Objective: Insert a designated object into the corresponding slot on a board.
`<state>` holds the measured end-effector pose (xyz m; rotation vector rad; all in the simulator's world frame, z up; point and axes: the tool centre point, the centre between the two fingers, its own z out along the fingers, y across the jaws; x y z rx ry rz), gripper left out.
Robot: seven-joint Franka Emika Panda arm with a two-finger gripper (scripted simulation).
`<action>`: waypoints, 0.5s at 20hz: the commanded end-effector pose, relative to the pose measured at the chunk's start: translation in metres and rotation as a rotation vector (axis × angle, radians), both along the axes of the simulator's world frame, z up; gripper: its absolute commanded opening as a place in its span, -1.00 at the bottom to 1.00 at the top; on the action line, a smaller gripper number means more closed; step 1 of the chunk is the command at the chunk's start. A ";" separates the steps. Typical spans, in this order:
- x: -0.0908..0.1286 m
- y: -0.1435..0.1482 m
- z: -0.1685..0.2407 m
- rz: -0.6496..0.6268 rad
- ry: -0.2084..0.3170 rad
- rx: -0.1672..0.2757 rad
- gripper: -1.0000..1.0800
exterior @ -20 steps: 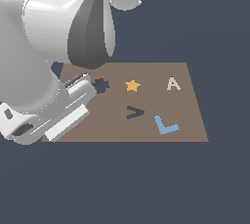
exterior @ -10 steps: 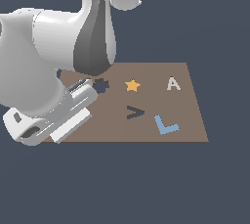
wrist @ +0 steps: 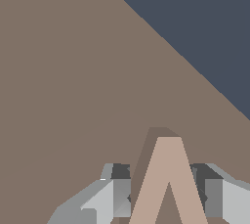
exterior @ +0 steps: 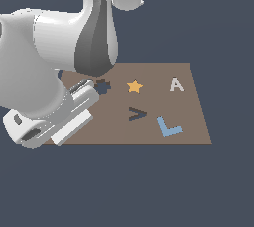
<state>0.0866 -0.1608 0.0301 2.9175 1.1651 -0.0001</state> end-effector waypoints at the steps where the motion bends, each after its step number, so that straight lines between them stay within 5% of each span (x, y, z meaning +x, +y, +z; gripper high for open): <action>1: 0.000 0.000 0.001 0.000 0.000 0.000 -1.00; 10: 0.002 0.008 0.003 0.032 0.001 0.000 -1.00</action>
